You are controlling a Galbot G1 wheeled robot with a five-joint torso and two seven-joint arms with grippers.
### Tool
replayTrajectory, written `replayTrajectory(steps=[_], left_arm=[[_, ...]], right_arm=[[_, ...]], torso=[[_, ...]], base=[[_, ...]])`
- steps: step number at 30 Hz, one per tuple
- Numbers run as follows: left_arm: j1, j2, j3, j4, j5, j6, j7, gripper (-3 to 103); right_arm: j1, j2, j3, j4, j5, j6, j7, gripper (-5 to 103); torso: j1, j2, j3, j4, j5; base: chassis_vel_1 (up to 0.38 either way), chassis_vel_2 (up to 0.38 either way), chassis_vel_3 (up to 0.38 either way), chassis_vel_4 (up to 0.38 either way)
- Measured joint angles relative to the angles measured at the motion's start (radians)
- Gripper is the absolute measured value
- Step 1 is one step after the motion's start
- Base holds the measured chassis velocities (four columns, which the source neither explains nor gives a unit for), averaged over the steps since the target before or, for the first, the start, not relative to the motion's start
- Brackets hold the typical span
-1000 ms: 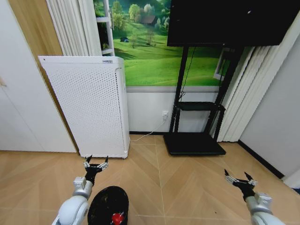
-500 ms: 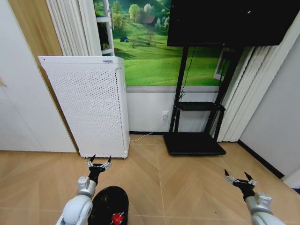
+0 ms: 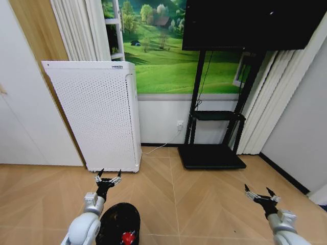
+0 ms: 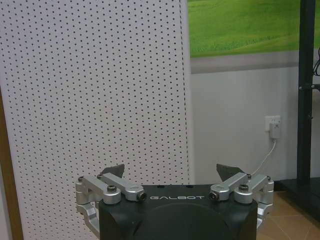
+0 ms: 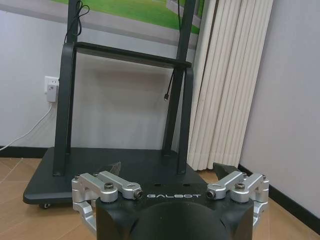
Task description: Pick up the trash bin and place the garbage on the floor into it.
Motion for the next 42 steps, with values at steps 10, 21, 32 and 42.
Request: replayTrajectory(steps=[10, 21, 32, 42], left_arm=[[0.001, 0.0, 0.0, 0.0, 0.0, 0.001, 0.0, 100], [0.001, 0.0, 0.0, 0.0, 0.0, 0.001, 0.0, 100], [0.001, 0.0, 0.0, 0.0, 0.0, 0.001, -0.001, 100], [0.001, 0.0, 0.0, -0.001, 0.0, 0.001, -0.001, 100]], right_arm=[[0.0, 0.0, 0.0, 0.0, 0.0, 0.0, 0.0, 100], [0.0, 0.0, 0.0, 0.0, 0.0, 0.0, 0.0, 100], [0.0, 0.0, 0.0, 0.0, 0.0, 0.0, 0.0, 100], [0.0, 0.0, 0.0, 0.0, 0.0, 0.0, 0.0, 100]], torso=[[0.008, 0.041, 0.034, 0.0, 0.0], [0.018, 0.09, 0.072, 0.0, 0.0], [0.03, 0.138, 0.107, 0.0, 0.0], [0.043, 0.179, 0.136, 0.0, 0.0]], base=[[0.0, 0.0, 0.0, 0.0], [0.0, 0.0, 0.0, 0.0], [0.0, 0.0, 0.0, 0.0], [0.0, 0.0, 0.0, 0.0]])
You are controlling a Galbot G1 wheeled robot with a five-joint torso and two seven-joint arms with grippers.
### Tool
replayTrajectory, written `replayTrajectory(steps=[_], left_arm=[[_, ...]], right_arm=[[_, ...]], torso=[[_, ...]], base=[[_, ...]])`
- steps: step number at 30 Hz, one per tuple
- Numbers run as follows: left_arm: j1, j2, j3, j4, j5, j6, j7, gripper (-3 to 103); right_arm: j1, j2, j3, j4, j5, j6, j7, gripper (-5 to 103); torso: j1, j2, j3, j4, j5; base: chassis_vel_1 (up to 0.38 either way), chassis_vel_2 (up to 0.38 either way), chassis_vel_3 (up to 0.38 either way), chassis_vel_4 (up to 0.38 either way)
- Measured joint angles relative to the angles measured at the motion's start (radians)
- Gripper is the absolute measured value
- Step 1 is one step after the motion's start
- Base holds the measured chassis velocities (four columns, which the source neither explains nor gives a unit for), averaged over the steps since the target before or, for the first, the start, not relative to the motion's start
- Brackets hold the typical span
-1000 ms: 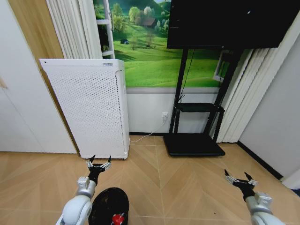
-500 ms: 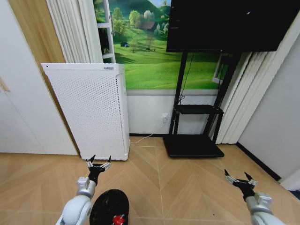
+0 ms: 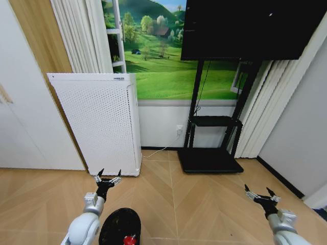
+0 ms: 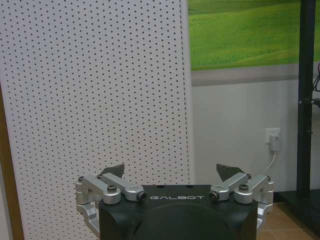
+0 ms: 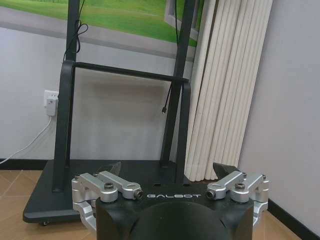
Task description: Pick up the trash bin and place the garbage on the floor into it.
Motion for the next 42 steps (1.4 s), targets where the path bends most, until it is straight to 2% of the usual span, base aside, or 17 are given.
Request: replayTrajectory(steps=[42], left_arm=[[0.0, 0.0, 0.0, 0.0, 0.0, 0.0, 0.0, 100]], right_arm=[[0.0, 0.0, 0.0, 0.0, 0.0, 0.0, 0.0, 100]], torso=[[0.056, 0.167, 0.111, -0.0001, 0.0]], base=[[0.0, 0.0, 0.0, 0.0]])
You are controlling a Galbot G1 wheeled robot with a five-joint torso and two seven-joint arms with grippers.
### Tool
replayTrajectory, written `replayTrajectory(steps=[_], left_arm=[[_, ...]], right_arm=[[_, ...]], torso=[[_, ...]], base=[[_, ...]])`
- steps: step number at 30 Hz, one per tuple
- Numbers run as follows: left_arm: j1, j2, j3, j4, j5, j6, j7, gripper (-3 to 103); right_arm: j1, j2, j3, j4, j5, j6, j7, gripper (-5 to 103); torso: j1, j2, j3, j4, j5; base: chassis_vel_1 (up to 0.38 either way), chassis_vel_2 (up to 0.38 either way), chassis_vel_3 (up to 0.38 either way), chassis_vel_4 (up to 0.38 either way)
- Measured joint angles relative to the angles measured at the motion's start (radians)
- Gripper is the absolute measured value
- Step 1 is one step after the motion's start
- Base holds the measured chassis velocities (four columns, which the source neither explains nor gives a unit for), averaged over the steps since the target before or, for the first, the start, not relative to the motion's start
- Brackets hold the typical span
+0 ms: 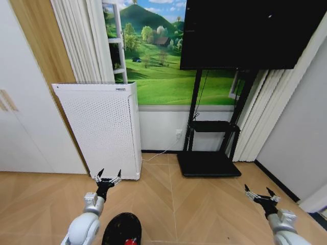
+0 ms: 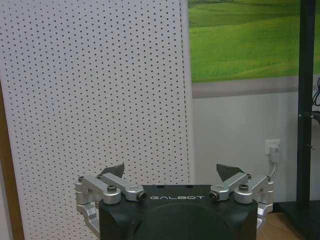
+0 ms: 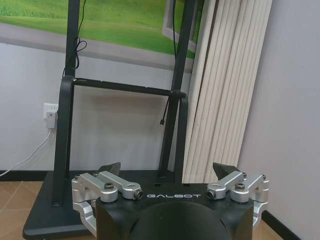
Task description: Pick up the trash bin and place the garbage on the floor into it.
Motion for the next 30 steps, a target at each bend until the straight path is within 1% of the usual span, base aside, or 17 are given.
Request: replayTrajectory(steps=[1, 2, 3, 5, 7, 12, 15, 18, 26, 30], left_arm=[[0.0, 0.0, 0.0, 0.0, 0.0, 0.0, 0.0, 100], [0.0, 0.0, 0.0, 0.0, 0.0, 0.0, 0.0, 100], [0.0, 0.0, 0.0, 0.0, 0.0, 0.0, 0.0, 100], [0.0, 0.0, 0.0, 0.0, 0.0, 0.0, 0.0, 100], [0.0, 0.0, 0.0, 0.0, 0.0, 0.0, 0.0, 100], [0.0, 0.0, 0.0, 0.0, 0.0, 0.0, 0.0, 100], [0.0, 0.0, 0.0, 0.0, 0.0, 0.0, 0.0, 100], [0.0, 0.0, 0.0, 0.0, 0.0, 0.0, 0.0, 100], [0.0, 0.0, 0.0, 0.0, 0.0, 0.0, 0.0, 100], [0.0, 0.0, 0.0, 0.0, 0.0, 0.0, 0.0, 100]], right_arm=[[0.0, 0.0, 0.0, 0.0, 0.0, 0.0, 0.0, 100], [0.0, 0.0, 0.0, 0.0, 0.0, 0.0, 0.0, 100], [0.0, 0.0, 0.0, 0.0, 0.0, 0.0, 0.0, 100], [0.0, 0.0, 0.0, 0.0, 0.0, 0.0, 0.0, 100], [0.0, 0.0, 0.0, 0.0, 0.0, 0.0, 0.0, 100], [0.0, 0.0, 0.0, 0.0, 0.0, 0.0, 0.0, 100], [0.0, 0.0, 0.0, 0.0, 0.0, 0.0, 0.0, 100], [0.0, 0.0, 0.0, 0.0, 0.0, 0.0, 0.0, 100], [0.0, 0.0, 0.0, 0.0, 0.0, 0.0, 0.0, 100], [0.0, 0.0, 0.0, 0.0, 0.0, 0.0, 0.0, 100]], torso=[[0.003, 0.009, 0.006, 0.0, 0.0], [0.003, 0.009, 0.006, 0.0, 0.0], [0.007, 0.019, 0.013, 0.0, 0.0], [0.009, 0.025, 0.017, 0.0, 0.0], [0.013, 0.039, 0.026, 0.0001, 0.0], [0.019, 0.053, 0.034, 0.0, 0.0], [0.026, 0.072, 0.046, 0.0, 0.0], [0.028, 0.076, 0.049, 0.0, 0.0], [0.043, 0.118, 0.075, 0.0, 0.0], [0.049, 0.131, 0.082, 0.0, 0.0]], base=[[0.0, 0.0, 0.0, 0.0], [0.0, 0.0, 0.0, 0.0], [0.0, 0.0, 0.0, 0.0], [0.0, 0.0, 0.0, 0.0], [0.0, 0.0, 0.0, 0.0], [0.0, 0.0, 0.0, 0.0], [0.0, 0.0, 0.0, 0.0], [0.0, 0.0, 0.0, 0.0], [0.0, 0.0, 0.0, 0.0], [0.0, 0.0, 0.0, 0.0]])
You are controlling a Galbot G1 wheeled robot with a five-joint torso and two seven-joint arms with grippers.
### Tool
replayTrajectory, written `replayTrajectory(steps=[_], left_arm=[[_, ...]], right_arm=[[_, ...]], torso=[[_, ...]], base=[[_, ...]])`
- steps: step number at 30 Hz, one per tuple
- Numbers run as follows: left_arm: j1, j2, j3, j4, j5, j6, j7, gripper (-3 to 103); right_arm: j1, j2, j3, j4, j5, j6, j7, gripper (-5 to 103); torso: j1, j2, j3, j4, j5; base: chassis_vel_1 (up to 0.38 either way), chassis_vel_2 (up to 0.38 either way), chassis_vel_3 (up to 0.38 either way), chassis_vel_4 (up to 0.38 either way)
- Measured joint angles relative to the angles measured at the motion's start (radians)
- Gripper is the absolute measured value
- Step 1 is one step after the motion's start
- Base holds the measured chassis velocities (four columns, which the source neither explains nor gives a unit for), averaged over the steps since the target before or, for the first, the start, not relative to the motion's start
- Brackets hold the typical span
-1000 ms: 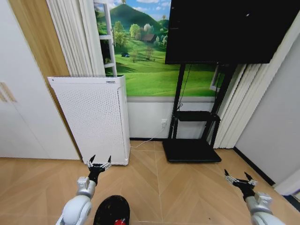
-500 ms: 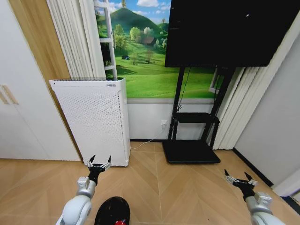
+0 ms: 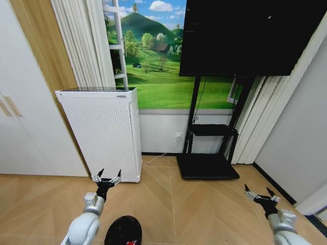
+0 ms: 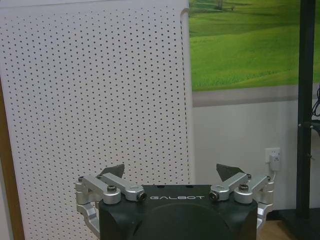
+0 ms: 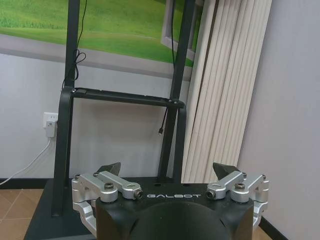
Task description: Pick up the trash bin and place the garbage on the floor into it.
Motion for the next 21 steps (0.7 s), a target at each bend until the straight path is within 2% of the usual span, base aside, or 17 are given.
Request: replayTrajectory(steps=[21], left_arm=[[0.0, 0.0, 0.0, 0.0, 0.0, 0.0, 0.0, 100]], right_arm=[[0.0, 0.0, 0.0, 0.0, 0.0, 0.0, 0.0, 100]], torso=[[0.038, 0.094, 0.056, 0.0, 0.0]], base=[[0.0, 0.0, 0.0, 0.0]])
